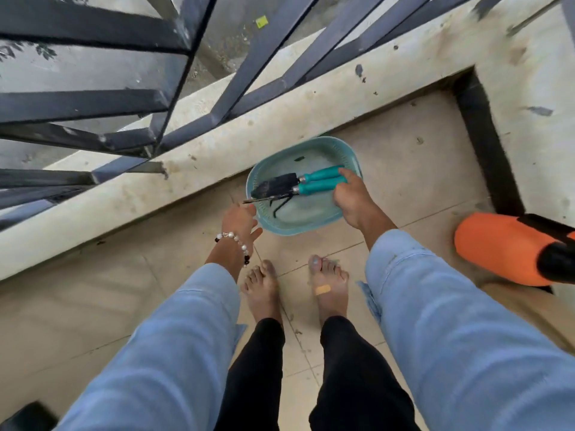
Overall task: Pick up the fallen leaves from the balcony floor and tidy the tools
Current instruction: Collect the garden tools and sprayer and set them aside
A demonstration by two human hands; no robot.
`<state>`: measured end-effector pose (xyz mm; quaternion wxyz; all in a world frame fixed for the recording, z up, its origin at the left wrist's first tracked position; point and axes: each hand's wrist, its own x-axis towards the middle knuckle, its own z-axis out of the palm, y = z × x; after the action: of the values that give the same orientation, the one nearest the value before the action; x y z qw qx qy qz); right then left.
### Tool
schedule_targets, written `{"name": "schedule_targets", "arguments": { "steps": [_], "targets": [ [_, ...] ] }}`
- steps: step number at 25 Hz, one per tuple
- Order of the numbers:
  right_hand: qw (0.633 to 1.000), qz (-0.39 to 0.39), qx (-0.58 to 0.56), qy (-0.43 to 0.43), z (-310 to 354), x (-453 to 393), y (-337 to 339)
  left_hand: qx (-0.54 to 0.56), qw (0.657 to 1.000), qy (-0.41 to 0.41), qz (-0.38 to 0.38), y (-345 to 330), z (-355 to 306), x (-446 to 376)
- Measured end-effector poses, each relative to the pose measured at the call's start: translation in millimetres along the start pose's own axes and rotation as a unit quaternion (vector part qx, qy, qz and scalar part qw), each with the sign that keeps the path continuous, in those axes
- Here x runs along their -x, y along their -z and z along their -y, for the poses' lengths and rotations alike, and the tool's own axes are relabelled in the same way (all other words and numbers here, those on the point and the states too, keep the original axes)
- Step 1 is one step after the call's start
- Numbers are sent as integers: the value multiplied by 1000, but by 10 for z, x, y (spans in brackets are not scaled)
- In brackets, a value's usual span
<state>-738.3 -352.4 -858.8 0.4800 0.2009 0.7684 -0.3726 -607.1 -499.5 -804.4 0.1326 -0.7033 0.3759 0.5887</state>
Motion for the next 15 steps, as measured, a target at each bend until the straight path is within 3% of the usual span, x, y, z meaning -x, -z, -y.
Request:
{"name": "schedule_targets", "arguments": {
  "steps": [4, 8, 15],
  "targets": [
    [999, -1, -42, -19, -26, 597, 196, 41, 999, 24, -8, 228, -5, 631],
    [997, 25, -67, -42, 221, 1769, 437, 27, 999, 25, 19, 437, -58, 1722],
    [989, 22, 108, 93, 776, 3842, 842, -127, 980, -149, -24, 948, 1, 3663]
  ]
}}
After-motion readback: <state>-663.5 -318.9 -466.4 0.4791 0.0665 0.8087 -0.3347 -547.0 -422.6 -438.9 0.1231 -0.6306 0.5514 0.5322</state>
